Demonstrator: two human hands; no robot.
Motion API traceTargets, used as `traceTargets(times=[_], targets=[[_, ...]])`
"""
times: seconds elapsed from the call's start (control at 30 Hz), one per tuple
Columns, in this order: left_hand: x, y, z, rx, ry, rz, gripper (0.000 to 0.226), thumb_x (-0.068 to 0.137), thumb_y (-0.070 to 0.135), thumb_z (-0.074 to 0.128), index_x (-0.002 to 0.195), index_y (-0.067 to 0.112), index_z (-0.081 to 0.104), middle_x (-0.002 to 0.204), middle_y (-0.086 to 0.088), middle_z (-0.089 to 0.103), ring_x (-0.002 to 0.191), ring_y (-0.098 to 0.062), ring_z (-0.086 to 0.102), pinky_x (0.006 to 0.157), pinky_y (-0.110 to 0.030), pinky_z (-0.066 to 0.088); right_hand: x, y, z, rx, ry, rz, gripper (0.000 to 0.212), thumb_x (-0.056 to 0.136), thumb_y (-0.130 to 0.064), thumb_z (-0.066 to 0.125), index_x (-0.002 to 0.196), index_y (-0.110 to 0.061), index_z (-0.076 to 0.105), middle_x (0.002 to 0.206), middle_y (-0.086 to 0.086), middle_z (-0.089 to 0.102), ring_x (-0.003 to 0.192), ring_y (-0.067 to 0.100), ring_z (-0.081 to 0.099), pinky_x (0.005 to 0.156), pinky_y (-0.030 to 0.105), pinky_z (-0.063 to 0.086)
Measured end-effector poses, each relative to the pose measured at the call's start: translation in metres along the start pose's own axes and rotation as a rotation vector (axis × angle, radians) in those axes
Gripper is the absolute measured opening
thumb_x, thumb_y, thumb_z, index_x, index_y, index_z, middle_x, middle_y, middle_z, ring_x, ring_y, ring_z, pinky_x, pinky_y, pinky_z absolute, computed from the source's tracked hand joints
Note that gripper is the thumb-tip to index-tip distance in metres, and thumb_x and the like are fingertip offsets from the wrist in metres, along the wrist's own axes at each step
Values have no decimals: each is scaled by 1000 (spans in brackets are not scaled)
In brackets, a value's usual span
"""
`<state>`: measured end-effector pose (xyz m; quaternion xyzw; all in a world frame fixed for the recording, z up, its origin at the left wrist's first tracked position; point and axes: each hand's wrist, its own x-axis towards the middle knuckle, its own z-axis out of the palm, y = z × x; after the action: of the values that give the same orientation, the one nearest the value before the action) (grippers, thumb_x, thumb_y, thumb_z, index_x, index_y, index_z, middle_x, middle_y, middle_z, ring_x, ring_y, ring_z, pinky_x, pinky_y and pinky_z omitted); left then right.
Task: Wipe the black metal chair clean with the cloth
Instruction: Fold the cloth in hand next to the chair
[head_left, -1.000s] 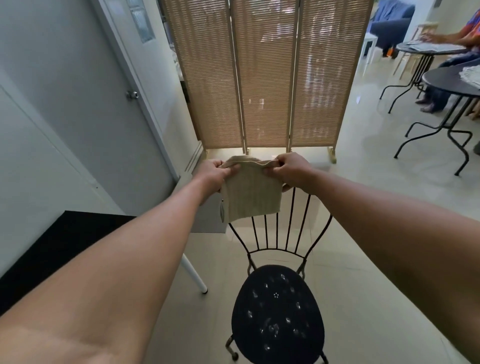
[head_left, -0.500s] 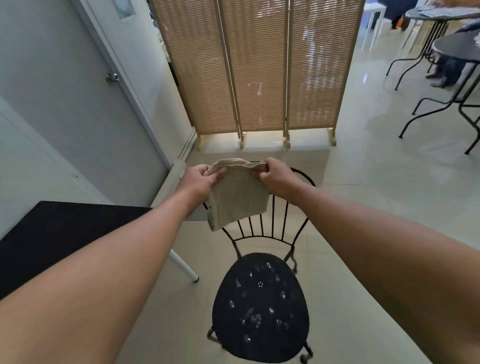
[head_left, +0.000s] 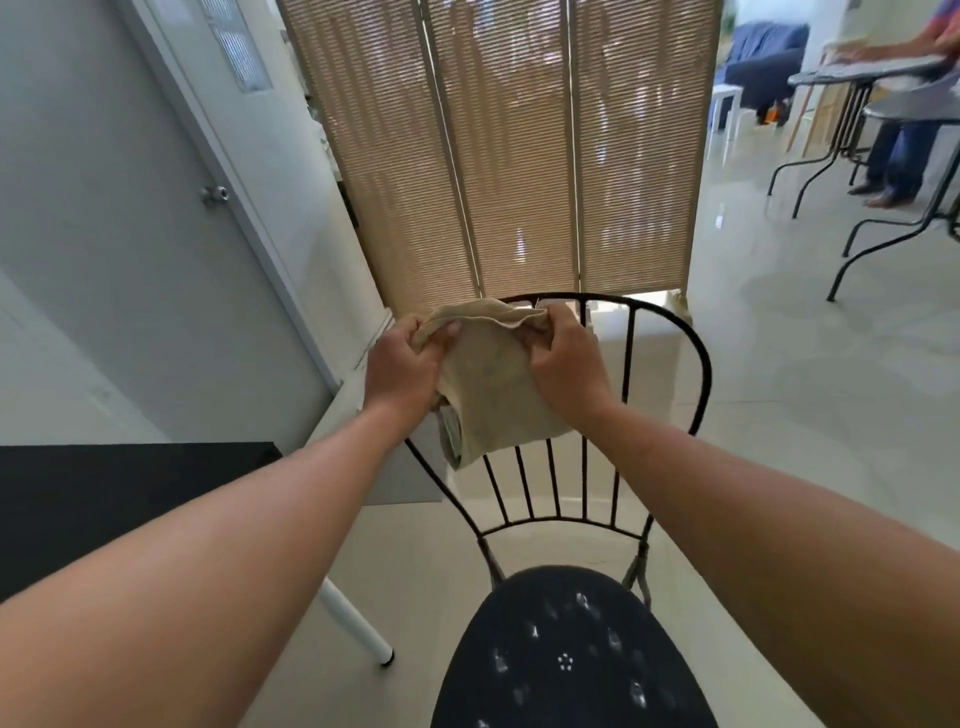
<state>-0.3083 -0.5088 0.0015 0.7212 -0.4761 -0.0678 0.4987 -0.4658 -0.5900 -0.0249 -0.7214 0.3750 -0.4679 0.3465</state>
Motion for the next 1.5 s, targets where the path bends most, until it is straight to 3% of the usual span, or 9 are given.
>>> traceTargets(times=[0.13, 0.2, 0.33, 0.57, 0.73, 0.8, 0.9, 1.23, 1.5], targets=[[-6, -41, 25, 4, 131, 156, 30, 91, 50, 61, 83, 21, 59, 70, 11, 58, 62, -4, 53, 53, -17, 39, -12, 32, 20, -27, 85, -180, 8, 98, -11, 53, 95, -18, 51, 72, -16, 54, 65, -5, 52, 54, 7, 37], [-11, -66, 37, -11, 174, 222, 32, 91, 53, 59, 85, 22, 59, 72, 12, 59, 64, -3, 54, 54, -18, 40, -16, 48, 24, -100, 109, -277, 8, 98, -12, 54, 94, -19, 51, 70, -11, 57, 63, -1, 54, 53, 8, 37], [-25, -115, 55, 16, 206, 316, 43, 90, 57, 56, 79, 15, 60, 72, 2, 60, 65, -17, 57, 57, -28, 40, -33, 83, 35, -351, 147, -405, 10, 98, -26, 54, 101, -16, 55, 78, 3, 68, 68, 25, 64, 60, 36, 52], [-55, -140, 35, 87, 189, 335, 36, 91, 56, 57, 75, 24, 57, 69, 4, 60, 67, -23, 59, 62, -34, 48, -81, 80, 60, -457, 189, -343, 11, 96, -29, 56, 99, -18, 58, 85, 8, 70, 76, 30, 66, 68, 43, 56], [-70, -139, 6, 124, 146, 270, 39, 89, 54, 61, 80, 17, 66, 75, 0, 65, 70, -23, 61, 63, -34, 47, -88, 52, 72, -490, 166, -194, 8, 95, -25, 55, 88, -22, 57, 90, 6, 70, 79, 27, 63, 63, 34, 46], [-78, -141, 2, 140, 125, 247, 33, 90, 48, 62, 81, 17, 67, 75, 1, 64, 71, -22, 60, 63, -31, 42, -94, 49, 76, -465, 155, -134, 8, 95, -22, 53, 91, -22, 60, 92, 5, 69, 79, 25, 62, 63, 33, 46], [-89, -151, 5, 168, 73, 212, 29, 90, 43, 63, 79, 17, 66, 79, -1, 65, 77, -26, 62, 67, -37, 51, -109, 45, 75, -512, 130, -83, 13, 95, -20, 50, 98, -21, 63, 93, 5, 67, 82, 26, 61, 67, 35, 47], [-86, -137, 22, 244, 112, 208, 41, 84, 54, 66, 94, 14, 72, 114, -10, 51, 104, -28, 54, 90, -47, 50, -113, 55, 51, -380, 146, -33, 12, 91, -12, 55, 97, -11, 66, 99, 11, 68, 94, 31, 61, 80, 40, 51], [-26, -142, 38, 339, 123, 209, 42, 85, 59, 62, 100, 21, 73, 126, -7, 50, 121, -29, 46, 100, -46, 45, -63, 74, 70, -286, 161, -28, 9, 89, -12, 55, 89, -10, 64, 92, 13, 67, 86, 33, 64, 77, 43, 57]])
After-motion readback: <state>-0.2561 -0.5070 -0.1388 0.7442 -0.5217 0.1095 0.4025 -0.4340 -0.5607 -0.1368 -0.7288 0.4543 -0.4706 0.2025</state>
